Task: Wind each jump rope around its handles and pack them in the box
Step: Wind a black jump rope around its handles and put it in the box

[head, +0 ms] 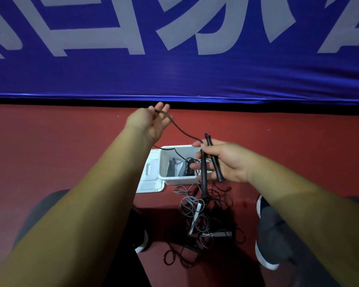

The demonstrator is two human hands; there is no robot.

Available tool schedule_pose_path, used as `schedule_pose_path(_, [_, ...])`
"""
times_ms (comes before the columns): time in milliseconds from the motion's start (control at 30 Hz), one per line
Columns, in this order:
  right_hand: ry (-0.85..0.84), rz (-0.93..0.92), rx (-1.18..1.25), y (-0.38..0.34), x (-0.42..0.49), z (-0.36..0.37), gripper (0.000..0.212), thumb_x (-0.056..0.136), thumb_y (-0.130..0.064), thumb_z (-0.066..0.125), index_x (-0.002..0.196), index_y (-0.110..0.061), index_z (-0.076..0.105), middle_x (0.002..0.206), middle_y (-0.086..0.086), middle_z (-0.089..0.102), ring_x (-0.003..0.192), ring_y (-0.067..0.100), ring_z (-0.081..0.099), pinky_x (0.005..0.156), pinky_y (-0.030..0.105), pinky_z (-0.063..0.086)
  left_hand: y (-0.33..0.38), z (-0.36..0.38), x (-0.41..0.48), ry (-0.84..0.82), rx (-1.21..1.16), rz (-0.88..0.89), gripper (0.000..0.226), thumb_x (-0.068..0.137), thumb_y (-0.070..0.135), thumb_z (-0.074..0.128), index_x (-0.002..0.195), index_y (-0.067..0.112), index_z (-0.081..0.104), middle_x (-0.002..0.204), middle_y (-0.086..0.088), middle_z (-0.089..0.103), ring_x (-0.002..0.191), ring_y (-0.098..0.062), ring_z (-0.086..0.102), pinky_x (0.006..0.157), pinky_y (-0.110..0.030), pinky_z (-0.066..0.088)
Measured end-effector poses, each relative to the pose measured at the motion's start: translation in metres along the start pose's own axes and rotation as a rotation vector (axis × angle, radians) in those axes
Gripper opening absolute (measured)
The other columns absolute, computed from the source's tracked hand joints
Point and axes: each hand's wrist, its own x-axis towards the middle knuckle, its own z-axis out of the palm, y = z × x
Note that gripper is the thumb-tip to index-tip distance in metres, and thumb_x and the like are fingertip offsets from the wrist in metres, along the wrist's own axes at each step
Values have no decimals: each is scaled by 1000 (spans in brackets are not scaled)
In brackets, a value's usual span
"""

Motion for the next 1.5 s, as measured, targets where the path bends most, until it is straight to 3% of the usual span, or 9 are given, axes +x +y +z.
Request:
schedule_pose_path(100, [95, -148, -47, -5, 2, -5, 22, 110, -21, 58, 128, -20, 71, 93, 5, 68, 68, 18, 67, 58, 35, 57, -3, -16, 7, 42, 439, -164, 27, 116, 20, 32, 139, 16, 47, 99, -9, 70, 86, -28, 77, 77, -58, 62])
schedule_pose_path(200, [172, -238, -90, -9, 7, -13, 20, 109, -19, 61, 126, -14, 69, 103, 8, 76, 61, 13, 55, 54, 27, 46, -14, -23, -1, 1, 980, -305, 28, 115, 32, 35, 134, 16, 47, 105, -12, 71, 75, -26, 75, 59, -46, 65])
schedule_pose_path(333, [194, -231, -170, -11, 8, -22, 26, 102, -21, 72, 119, -1, 67, 110, 13, 80, 63, 13, 55, 54, 26, 46, -25, -19, -9, -269, 1533, 83, 24, 106, 20, 58, 128, 18, 66, 112, -6, 74, 85, -20, 69, 71, -35, 59])
schedule_pose_path(433, [198, -212, -183, -10, 7, -21, 38, 94, -27, 81, 112, 5, 71, 101, 15, 81, 61, 12, 51, 52, 24, 44, -27, -17, -9, -549, 1549, 295, 29, 102, 13, 65, 128, 24, 70, 111, -2, 73, 83, -10, 65, 68, -25, 53])
schedule_pose_path(667, [79, -155, -215, -14, -1, -9, 32, 97, -24, 76, 106, 7, 70, 62, -2, 68, 50, 8, 45, 44, 18, 39, -38, -17, -2, -645, 1510, 469, 25, 96, 10, 73, 115, 25, 78, 104, 10, 76, 73, 15, 60, 72, -3, 41])
schedule_pose_path(900, [23, -139, -270, -10, 4, -9, 31, 93, -23, 83, 99, 3, 67, 68, 4, 66, 54, 11, 46, 46, 21, 40, -39, -10, -13, -718, 1679, 403, 14, 92, 13, 73, 99, 25, 75, 84, 18, 72, 68, 9, 59, 63, -5, 41])
schedule_pose_path(1167, [103, -116, -564, -2, 10, -14, 37, 93, -24, 82, 110, -11, 52, 75, 2, 46, 53, 9, 43, 46, 28, 34, -40, -9, -2, -471, 1642, 509, 15, 92, 19, 79, 104, 18, 70, 88, 1, 76, 86, -20, 72, 84, -42, 59])
schedule_pose_path(1333, [146, -154, -695, -3, 6, -11, 36, 93, -24, 80, 115, -12, 54, 80, 5, 49, 54, 12, 49, 50, 31, 42, -45, -12, -5, -614, 1689, 522, 44, 93, 23, 79, 135, 33, 69, 97, 8, 65, 83, 0, 60, 80, -15, 47])
schedule_pose_path(1500, [231, -187, -1055, -7, 0, -5, 14, 97, -17, 62, 100, -20, 49, 76, 5, 54, 60, 21, 53, 51, 29, 38, -51, -12, -7, -673, 1665, 546, 25, 96, 20, 75, 121, 24, 77, 94, 14, 72, 75, 10, 61, 74, -4, 44])
